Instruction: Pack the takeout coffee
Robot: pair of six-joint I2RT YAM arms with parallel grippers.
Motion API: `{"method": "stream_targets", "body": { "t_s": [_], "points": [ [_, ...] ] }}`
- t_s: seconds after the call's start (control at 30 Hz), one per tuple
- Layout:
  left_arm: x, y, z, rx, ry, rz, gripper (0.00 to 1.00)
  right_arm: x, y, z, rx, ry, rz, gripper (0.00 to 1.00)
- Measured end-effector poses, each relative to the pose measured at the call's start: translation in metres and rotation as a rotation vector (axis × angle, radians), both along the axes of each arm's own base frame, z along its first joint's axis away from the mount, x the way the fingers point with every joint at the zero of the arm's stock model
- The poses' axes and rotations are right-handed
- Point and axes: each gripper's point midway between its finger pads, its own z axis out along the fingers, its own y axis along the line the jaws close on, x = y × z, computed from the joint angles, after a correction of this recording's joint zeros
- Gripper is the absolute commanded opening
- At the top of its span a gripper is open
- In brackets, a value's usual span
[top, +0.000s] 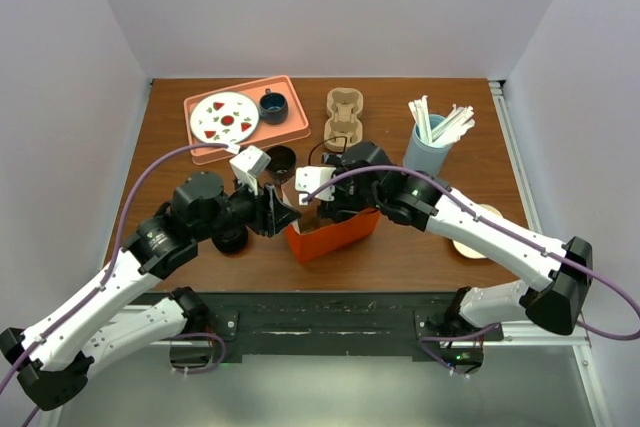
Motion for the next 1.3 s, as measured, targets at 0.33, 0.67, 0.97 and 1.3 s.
{"method": "stream_targets", "body": {
  "t_s": [0.33, 0.67, 0.97, 1.3],
  "points": [
    [0.008, 0.007, -0.002, 0.033, -0.025, 0.047, 0.67, 0.004, 0.008, 0.037, 0.075, -0.038, -0.001, 0.66],
    [0.012, 0.018, 0.003, 0.064, -0.060, 0.088, 0.73, 0.005, 0.012, 0.050, 0.141, -0.025, -0.039, 0.60],
    [0.014, 0.026, 0.015, 0.067, -0.107, 0.115, 0.75, 0.009, 0.019, 0.063, 0.209, -0.019, -0.072, 0.50],
    [0.009, 0.037, 0.023, 0.078, -0.122, 0.130, 0.78, 0.012, 0.035, 0.077, 0.309, 0.026, -0.095, 0.47]
  ]
}}
